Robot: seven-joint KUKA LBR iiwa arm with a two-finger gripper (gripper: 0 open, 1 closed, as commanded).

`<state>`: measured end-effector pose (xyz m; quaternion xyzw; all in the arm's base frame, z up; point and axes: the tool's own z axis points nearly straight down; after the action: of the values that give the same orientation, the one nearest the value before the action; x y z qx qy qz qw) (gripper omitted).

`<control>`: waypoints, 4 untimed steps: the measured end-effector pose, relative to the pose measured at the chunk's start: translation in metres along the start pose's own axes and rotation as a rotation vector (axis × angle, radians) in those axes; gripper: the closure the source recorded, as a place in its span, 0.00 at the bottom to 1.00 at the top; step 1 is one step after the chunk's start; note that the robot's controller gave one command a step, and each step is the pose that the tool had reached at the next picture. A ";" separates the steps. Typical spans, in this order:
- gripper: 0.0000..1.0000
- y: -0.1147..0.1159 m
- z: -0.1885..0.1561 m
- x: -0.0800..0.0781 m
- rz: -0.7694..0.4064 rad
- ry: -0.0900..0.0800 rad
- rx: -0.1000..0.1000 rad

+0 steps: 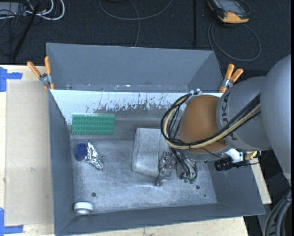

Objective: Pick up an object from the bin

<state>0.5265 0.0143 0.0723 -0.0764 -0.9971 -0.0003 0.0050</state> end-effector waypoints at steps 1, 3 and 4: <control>1.00 0.003 -0.075 -0.004 -0.004 -0.016 -0.002; 1.00 0.014 -0.117 0.001 -0.023 -0.010 0.000; 1.00 0.012 -0.064 0.006 0.043 -0.002 0.001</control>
Offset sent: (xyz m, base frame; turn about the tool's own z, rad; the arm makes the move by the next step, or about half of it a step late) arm 0.0040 0.0022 0.0709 -0.0010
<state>0.5233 0.0268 0.1365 -0.0979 -0.9952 0.0003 0.0040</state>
